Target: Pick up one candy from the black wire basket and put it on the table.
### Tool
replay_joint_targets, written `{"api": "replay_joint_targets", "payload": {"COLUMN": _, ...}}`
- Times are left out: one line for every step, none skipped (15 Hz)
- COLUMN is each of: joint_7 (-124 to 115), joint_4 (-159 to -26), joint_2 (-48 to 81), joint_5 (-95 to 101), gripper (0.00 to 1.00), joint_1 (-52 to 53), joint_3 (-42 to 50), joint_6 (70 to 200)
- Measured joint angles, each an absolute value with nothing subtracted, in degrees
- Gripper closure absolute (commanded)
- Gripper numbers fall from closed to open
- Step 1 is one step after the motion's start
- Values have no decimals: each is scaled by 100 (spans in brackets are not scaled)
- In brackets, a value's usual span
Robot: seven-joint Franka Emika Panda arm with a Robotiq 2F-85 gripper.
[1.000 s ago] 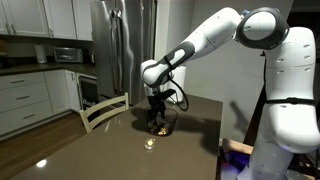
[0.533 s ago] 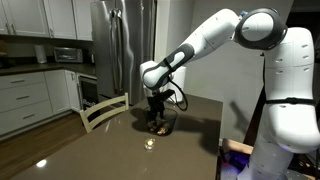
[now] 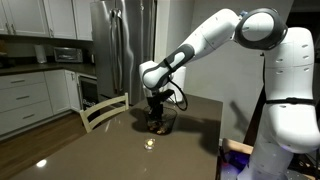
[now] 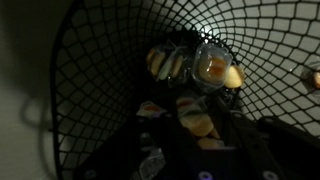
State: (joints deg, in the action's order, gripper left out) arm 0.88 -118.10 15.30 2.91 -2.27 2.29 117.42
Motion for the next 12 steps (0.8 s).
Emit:
{"api": "replay_joint_targets", "payload": {"joint_7": 88, "joint_4": -11812, "joint_2": 1531, "joint_5": 292, "gripper": 94, "joint_1": -216, "joint_3": 229, "joint_6": 11745}}
{"api": "replay_joint_targets", "payload": {"joint_7": 88, "joint_4": -11815, "joint_2": 1532, "joint_5": 295, "gripper": 95, "joint_1": -208, "joint_3": 229, "joint_6": 11752}}
{"api": "replay_joint_targets", "payload": {"joint_7": 88, "joint_4": -11815, "joint_2": 1532, "joint_5": 299, "gripper": 97, "joint_1": -203, "joint_3": 229, "joint_6": 11753}}
{"api": "replay_joint_targets", "payload": {"joint_7": 88, "joint_4": -11814, "joint_2": 1528, "joint_5": 307, "gripper": 98, "joint_1": -203, "joint_3": 229, "joint_6": 11754}}
{"api": "replay_joint_targets", "payload": {"joint_7": 88, "joint_4": -11814, "joint_2": 1519, "joint_5": 310, "gripper": 100, "joint_1": -203, "joint_3": 229, "joint_6": 11754}}
{"api": "replay_joint_targets", "payload": {"joint_7": 88, "joint_4": -11814, "joint_2": 1511, "joint_5": 312, "gripper": 98, "joint_1": -203, "joint_3": 229, "joint_6": 11754}}
{"api": "replay_joint_targets", "payload": {"joint_7": 88, "joint_4": -11814, "joint_2": 1508, "joint_5": 313, "gripper": 97, "joint_1": -203, "joint_3": 229, "joint_6": 11755}}
{"api": "replay_joint_targets", "payload": {"joint_7": 88, "joint_4": -11814, "joint_2": 1506, "joint_5": 315, "gripper": 98, "joint_1": -202, "joint_3": 229, "joint_6": 11755}}
{"api": "replay_joint_targets", "payload": {"joint_7": 88, "joint_4": -11814, "joint_2": 1501, "joint_5": 316, "gripper": 98, "joint_1": -201, "joint_3": 229, "joint_6": 11755}}
{"api": "replay_joint_targets", "payload": {"joint_7": 88, "joint_4": -11815, "joint_2": 1490, "joint_5": 316, "gripper": 97, "joint_1": -198, "joint_3": 229, "joint_6": 11755}}
{"api": "replay_joint_targets", "payload": {"joint_7": 88, "joint_4": -11815, "joint_2": 1477, "joint_5": 317, "gripper": 97, "joint_1": -194, "joint_3": 225, "joint_6": 11755}}
{"api": "replay_joint_targets", "payload": {"joint_7": 88, "joint_4": -11815, "joint_2": 1460, "joint_5": 318, "gripper": 97, "joint_1": -189, "joint_3": 217, "joint_6": 11755}}
